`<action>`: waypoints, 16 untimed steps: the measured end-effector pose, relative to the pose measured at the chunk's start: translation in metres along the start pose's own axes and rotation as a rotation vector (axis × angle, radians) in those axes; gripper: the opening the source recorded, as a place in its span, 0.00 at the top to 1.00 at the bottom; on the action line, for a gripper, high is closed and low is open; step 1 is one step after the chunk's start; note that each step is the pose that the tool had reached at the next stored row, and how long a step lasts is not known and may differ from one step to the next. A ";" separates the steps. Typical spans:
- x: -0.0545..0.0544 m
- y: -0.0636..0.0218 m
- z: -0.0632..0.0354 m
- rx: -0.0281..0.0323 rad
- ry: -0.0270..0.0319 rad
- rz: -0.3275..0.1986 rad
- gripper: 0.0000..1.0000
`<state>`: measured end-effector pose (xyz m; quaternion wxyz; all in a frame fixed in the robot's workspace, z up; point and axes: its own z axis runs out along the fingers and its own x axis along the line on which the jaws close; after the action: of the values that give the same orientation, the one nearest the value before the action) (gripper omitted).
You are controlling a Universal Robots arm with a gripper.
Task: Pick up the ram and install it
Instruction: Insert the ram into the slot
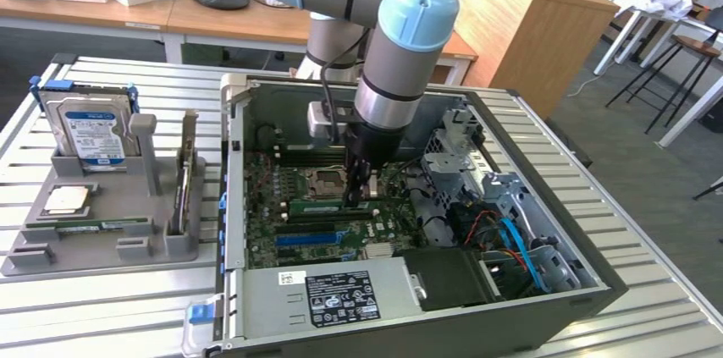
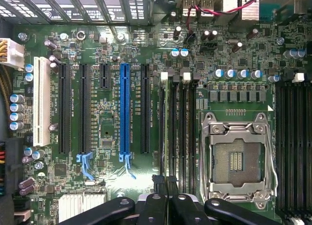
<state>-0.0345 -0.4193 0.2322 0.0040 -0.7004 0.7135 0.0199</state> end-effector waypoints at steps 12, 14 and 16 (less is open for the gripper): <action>0.000 0.0004 0.0005 0.0001 -0.0001 -0.001 0.88; 0.000 0.0004 0.0005 0.0000 0.0000 -0.003 0.88; 0.000 0.0004 0.0005 -0.0001 0.0000 -0.005 0.88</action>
<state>-0.0349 -0.4192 0.2317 0.0040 -0.7021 0.7118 0.0199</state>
